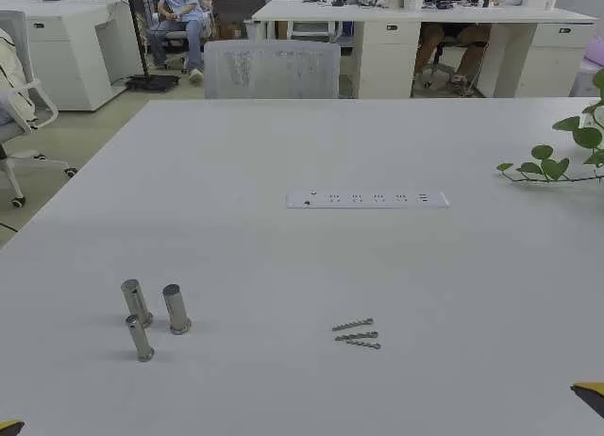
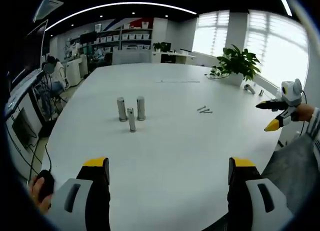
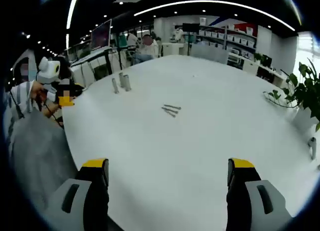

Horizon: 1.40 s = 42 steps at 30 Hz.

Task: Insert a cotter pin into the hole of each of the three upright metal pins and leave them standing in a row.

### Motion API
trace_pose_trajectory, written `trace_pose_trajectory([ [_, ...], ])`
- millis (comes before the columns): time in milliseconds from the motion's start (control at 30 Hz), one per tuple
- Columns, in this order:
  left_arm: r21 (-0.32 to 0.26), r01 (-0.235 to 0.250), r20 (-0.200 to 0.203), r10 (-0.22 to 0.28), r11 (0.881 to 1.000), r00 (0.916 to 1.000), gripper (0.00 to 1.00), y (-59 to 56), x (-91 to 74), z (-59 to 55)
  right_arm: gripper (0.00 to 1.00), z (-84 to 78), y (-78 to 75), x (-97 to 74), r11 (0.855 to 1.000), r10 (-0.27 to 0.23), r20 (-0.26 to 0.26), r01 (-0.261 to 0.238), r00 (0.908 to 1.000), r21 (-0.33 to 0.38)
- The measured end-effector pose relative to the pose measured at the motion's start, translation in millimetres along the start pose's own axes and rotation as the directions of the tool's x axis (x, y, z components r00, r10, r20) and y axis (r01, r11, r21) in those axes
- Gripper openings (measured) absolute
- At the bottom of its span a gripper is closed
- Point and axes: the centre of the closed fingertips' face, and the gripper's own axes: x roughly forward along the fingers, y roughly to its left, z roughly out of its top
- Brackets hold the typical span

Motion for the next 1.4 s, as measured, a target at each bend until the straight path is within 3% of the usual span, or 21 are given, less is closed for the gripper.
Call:
trace_pose_trajectory([
  [400, -0.006, -0.011, 0.007, 0.011, 1.0, 0.9999, 1.0, 3.5, -2.5, -1.3, 1.0, -3.6, 3.3, -0.6, 1.0, -0.002, -0.014, 0.002, 0.9999, -0.008],
  [833, -0.006, -0.002, -0.015, 0.002, 1.0, 0.9999, 1.0, 5.3, 3.4, -4.3, 1.0, -11.6, 0.1, 0.7, 1.0, -0.007, -0.043, 0.007, 0.9991, 0.004],
  [967, -0.011, -0.02, -0.007, 0.02, 1.0, 0.9998, 1.0, 9.3, 3.9, -4.2, 1.0, -12.0, 0.4, 0.8, 1.0, -0.005, -0.045, 0.005, 0.999, 0.0],
  [1400, -0.005, -0.006, -0.05, 0.006, 1.0, 0.9987, 1.0, 9.0, 7.6, -12.1, 1.0, -16.9, 0.7, 4.1, 1.0, 0.002, -0.073, -0.002, 0.9973, 0.001],
])
